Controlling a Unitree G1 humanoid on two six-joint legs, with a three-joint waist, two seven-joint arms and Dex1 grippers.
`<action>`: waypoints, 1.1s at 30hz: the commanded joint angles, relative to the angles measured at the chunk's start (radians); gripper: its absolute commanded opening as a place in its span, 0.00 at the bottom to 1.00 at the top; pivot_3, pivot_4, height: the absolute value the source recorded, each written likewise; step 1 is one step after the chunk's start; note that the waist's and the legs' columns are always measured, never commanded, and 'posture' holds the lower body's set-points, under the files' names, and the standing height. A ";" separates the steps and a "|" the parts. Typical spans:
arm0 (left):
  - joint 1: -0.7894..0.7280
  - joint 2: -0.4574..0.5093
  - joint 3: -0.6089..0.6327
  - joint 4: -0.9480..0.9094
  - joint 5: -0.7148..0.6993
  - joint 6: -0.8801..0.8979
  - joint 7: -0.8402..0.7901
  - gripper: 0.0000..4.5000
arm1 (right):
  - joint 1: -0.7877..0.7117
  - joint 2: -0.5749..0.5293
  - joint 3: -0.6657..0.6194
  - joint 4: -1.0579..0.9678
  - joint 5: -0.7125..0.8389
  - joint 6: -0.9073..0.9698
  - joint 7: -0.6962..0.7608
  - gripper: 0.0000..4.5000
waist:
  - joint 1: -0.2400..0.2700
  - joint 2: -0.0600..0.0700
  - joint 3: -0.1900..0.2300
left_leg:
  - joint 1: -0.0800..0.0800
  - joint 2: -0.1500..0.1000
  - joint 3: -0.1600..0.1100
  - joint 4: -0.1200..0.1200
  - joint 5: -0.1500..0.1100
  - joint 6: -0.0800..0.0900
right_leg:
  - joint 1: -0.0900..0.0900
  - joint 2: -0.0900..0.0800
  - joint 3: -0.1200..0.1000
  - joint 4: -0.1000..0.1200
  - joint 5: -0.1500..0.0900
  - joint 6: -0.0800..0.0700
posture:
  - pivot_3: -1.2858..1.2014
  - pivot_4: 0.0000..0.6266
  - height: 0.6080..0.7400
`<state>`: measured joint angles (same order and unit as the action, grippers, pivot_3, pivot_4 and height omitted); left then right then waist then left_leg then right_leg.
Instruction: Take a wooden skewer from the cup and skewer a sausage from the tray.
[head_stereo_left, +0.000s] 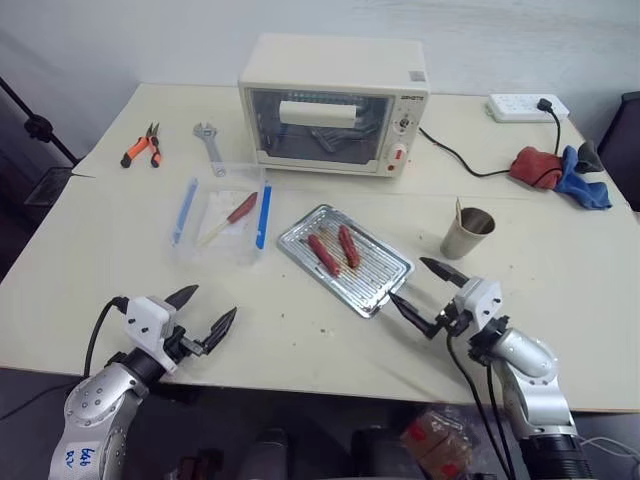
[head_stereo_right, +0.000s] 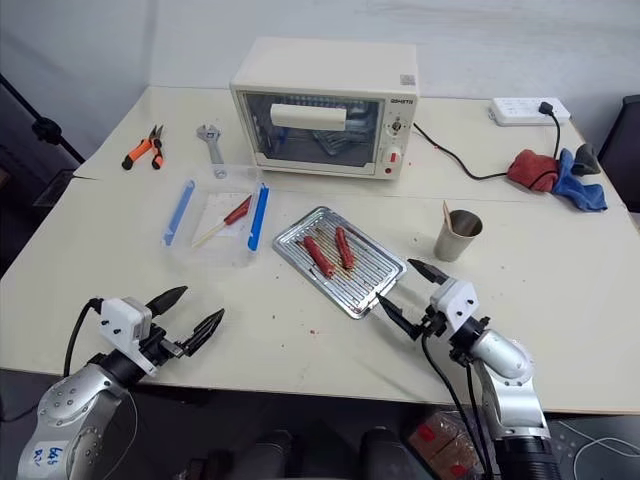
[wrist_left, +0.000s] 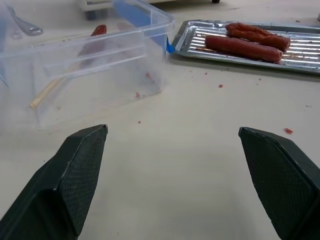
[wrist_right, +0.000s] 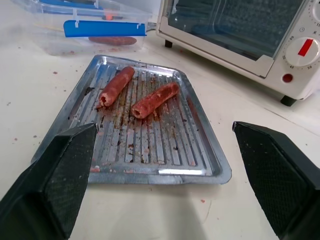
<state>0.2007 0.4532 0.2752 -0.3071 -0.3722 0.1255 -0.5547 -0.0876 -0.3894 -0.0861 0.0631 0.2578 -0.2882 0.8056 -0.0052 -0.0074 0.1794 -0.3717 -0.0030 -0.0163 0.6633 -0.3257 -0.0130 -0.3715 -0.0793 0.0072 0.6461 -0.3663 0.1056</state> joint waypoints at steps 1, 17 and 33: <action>-0.001 0.033 0.003 -0.037 -0.017 0.004 -0.040 0.99 | 0.020 -0.012 -0.013 0.000 0.026 -0.038 0.016 1.00 | -0.001 0.000 0.000 | 0.000 0.000 0.000 0.000 0.000 0.000 | 0.000 0.000 0.000 0.000 0.000 0.000 | 0.52 0.24 1.00; -0.477 0.175 -0.147 0.138 -0.200 0.048 -0.520 0.99 | 0.409 -0.354 -0.553 -0.121 0.306 0.047 0.250 1.00 | -0.016 0.004 0.001 | 0.009 0.001 0.000 -0.002 -0.002 0.003 | 0.013 0.003 -0.001 -0.009 0.000 0.000 | 0.52 0.24 1.00; -0.455 0.128 -0.182 0.138 -0.127 0.010 -0.478 0.99 | -0.275 -0.575 -0.118 -0.258 0.328 0.838 0.034 1.00 | 0.007 0.003 0.001 | -0.004 0.000 -0.002 0.003 -0.001 0.001 | 0.000 0.000 -0.002 -0.003 0.000 0.000 | 0.52 0.24 1.00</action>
<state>-0.2557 0.5826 0.0873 -0.1427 -0.5017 0.1488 -1.0389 -0.3392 -0.9411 -0.2127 -0.1921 0.6009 0.5140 0.8555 0.0016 -0.0041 0.1800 -0.3764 -0.0035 -0.0186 0.6666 -0.3265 -0.0117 -0.3727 -0.0800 0.0056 0.6435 -0.3661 0.1060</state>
